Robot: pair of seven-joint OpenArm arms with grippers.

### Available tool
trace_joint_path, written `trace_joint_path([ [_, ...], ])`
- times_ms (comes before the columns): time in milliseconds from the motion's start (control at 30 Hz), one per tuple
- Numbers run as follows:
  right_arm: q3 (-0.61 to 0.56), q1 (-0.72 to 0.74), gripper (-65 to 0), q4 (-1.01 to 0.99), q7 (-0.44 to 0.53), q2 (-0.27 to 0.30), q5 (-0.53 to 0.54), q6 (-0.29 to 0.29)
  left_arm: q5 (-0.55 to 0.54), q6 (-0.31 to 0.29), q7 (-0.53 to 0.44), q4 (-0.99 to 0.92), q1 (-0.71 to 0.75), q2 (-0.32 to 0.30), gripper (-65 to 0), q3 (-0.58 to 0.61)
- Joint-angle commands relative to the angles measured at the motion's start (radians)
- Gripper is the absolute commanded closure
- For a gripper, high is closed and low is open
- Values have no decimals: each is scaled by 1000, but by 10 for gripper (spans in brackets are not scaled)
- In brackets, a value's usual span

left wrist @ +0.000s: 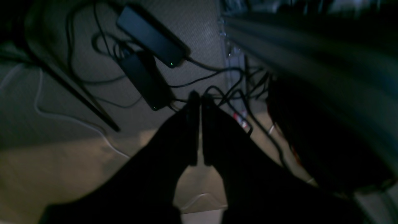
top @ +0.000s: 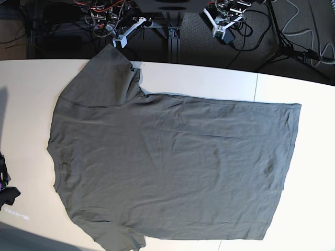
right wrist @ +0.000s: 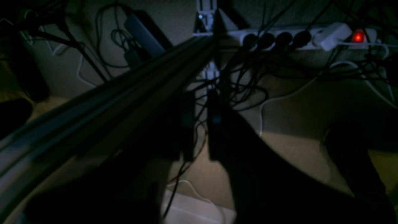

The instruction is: Fold the T-shirt properly

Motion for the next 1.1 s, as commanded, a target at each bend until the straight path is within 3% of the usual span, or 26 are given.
trace_joint_path([
  [0,-2,2,-58,6,9,5,4,-74,-7,-32,2,5,3,0,-13,-40],
  [233,-2,2,-58,6,9,5,4,-74,89,-161,27,6,3,-4,-13,-259],
  [467,-2,2,-58,6,9,5,4,-74,149,-161,26,8,3,-3,-17,-268],
  [600,-2,2,-58,6,8,5,4,-74,149,-160,22,8,3,-4,-63,-268],
  [1067,-2,2,-58,6,8,5,4,-74,197,-160,-1,8,3,-6,-63,-268],
])
